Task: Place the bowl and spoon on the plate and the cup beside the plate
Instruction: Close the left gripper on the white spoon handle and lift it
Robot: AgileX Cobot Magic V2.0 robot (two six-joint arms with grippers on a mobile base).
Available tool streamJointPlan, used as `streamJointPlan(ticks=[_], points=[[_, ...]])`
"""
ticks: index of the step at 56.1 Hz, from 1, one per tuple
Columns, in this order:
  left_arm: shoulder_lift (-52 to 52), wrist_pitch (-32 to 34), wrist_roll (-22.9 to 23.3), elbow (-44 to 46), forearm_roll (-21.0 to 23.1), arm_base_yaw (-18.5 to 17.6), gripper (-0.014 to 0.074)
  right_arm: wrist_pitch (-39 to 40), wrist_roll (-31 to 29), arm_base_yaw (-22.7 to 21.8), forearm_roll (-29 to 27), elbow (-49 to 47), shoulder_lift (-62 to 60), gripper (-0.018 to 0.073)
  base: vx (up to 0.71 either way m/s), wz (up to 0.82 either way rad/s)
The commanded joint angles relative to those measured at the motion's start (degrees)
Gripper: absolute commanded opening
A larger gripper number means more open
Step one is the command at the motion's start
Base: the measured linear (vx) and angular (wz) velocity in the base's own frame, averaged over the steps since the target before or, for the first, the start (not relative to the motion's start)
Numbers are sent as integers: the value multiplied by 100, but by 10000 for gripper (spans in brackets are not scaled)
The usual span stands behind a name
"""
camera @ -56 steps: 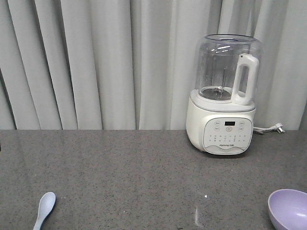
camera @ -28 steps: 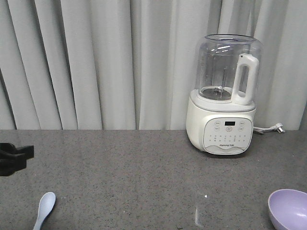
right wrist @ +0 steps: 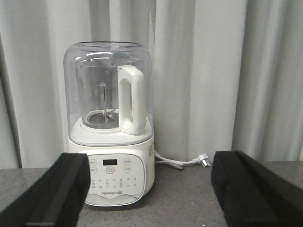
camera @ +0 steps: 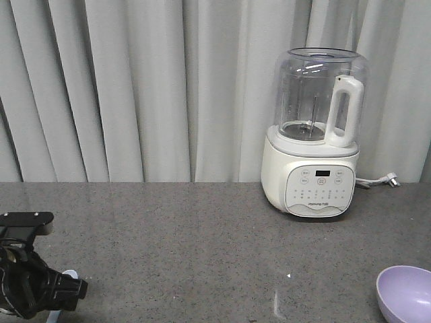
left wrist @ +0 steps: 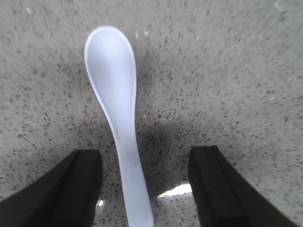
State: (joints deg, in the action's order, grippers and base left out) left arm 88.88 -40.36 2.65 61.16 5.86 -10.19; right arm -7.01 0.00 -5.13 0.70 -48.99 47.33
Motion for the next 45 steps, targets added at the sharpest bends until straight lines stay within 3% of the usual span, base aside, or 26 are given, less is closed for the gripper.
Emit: streamJointPlan(ticks=[1,9,25,37,45], points=[[-13,51,139,209,-104,-40,501,471,0,42,54,-185,-24,578,0,0],[194,-24,456,209,-494,-40,501,432,-33,41,54,-185,-24,578,0,0],[491,197,519,226,-481,-40,501,426,-41,83,58,-185,-24,578,0,0],[677,-42,519,548,-486,-46,500,394,-41,83,71,-185,-24,578,0,0],[795,-225,513,559,-505,-46,443,331,-45,78,78,-185,-24,578,0,0]])
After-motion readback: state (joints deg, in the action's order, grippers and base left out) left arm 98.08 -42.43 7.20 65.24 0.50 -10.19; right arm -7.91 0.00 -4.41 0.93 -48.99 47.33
